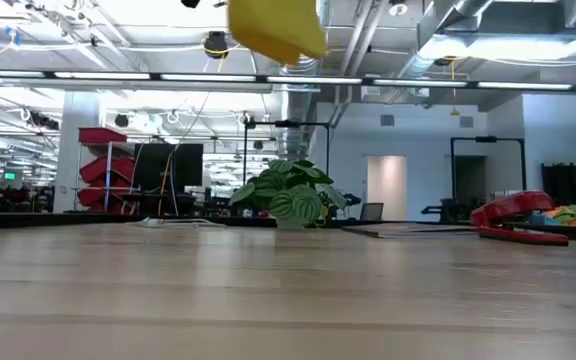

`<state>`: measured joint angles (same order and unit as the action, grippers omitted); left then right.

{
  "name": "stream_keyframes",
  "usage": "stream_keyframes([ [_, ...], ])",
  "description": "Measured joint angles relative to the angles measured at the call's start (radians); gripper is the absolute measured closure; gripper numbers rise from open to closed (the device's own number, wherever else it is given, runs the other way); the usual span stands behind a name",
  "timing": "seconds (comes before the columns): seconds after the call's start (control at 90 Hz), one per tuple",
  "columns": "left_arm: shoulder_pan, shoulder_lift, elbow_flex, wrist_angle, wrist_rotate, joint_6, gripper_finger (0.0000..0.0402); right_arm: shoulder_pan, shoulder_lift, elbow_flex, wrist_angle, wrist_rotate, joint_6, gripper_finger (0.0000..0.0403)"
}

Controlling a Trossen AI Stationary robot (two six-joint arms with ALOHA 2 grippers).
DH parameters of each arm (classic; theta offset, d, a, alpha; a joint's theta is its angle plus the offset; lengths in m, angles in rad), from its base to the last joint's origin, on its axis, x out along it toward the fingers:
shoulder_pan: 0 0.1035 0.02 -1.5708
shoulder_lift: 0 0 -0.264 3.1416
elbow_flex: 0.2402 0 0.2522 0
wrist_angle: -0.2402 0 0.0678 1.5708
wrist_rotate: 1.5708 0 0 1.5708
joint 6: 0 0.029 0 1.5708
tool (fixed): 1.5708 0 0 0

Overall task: Apply microfiber cloth
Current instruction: Wipe the front of the cellphone with the yellow microfiber cloth

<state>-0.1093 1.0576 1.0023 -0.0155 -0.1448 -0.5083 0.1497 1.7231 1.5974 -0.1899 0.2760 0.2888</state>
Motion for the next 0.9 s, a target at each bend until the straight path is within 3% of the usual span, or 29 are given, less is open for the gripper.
stream_keyframes([
  [0.2, 0.0, -0.001, 0.0, -0.035, -0.008, 0.0, 0.0391, 0.001, 0.011, 0.001, -0.045, 0.037, 0.007, 0.0403],
  [0.6, -0.002, -0.06, 0.002, -0.123, -0.077, 0.023, 0.0391, 0.018, -0.047, -0.002, -0.416, 0.067, 0.052, 0.0403],
  [0.778, -0.003, -0.085, 0.005, -0.208, -0.102, 0.021, 0.0391, 0.029, -0.011, -0.056, -0.534, -0.021, -0.007, 0.0403],
  [0.9, -0.001, -0.086, 0.003, -0.241, -0.121, 0.018, 0.0391, 0.022, 0.021, -0.179, -0.437, -0.082, -0.032, 0.0403],
])
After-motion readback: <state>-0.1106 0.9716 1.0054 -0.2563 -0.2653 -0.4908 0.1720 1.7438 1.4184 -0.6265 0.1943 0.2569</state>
